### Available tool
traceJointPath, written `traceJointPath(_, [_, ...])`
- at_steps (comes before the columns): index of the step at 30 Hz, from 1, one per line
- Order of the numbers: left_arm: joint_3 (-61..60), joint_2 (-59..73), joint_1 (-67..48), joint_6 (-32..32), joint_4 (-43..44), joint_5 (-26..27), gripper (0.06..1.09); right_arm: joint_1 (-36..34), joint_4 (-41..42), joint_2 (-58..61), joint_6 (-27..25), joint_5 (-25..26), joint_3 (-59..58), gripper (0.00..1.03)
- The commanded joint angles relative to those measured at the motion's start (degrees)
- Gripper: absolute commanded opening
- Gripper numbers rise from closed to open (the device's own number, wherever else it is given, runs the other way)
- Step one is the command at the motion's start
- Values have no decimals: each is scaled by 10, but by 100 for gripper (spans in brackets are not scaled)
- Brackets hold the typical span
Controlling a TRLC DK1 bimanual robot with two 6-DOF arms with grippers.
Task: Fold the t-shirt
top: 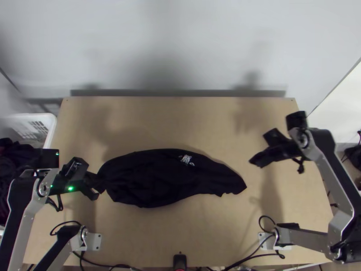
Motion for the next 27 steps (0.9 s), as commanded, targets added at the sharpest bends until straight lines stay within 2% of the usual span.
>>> traceJointPath(1, [-6, 16, -16, -21, 24, -1, 10, 207, 2, 22, 28, -18, 21, 66])
traceJointPath(6, [4, 21, -24, -49, 50, 0, 10, 315, -3, 106, 33, -18, 111, 66])
traceJointPath(12, [27, 21, -27, -73, 47, 5, 10, 388, -4, 179, 34, -18, 199, 66])
traceJointPath(20, [30, 3, -118, -128, 44, 6, 10, 458, 9, 271, 41, 3, 281, 66])
traceJointPath(27, [57, 9, -138, -143, 44, 7, 10, 492, 19, 367, 81, 14, 392, 65])
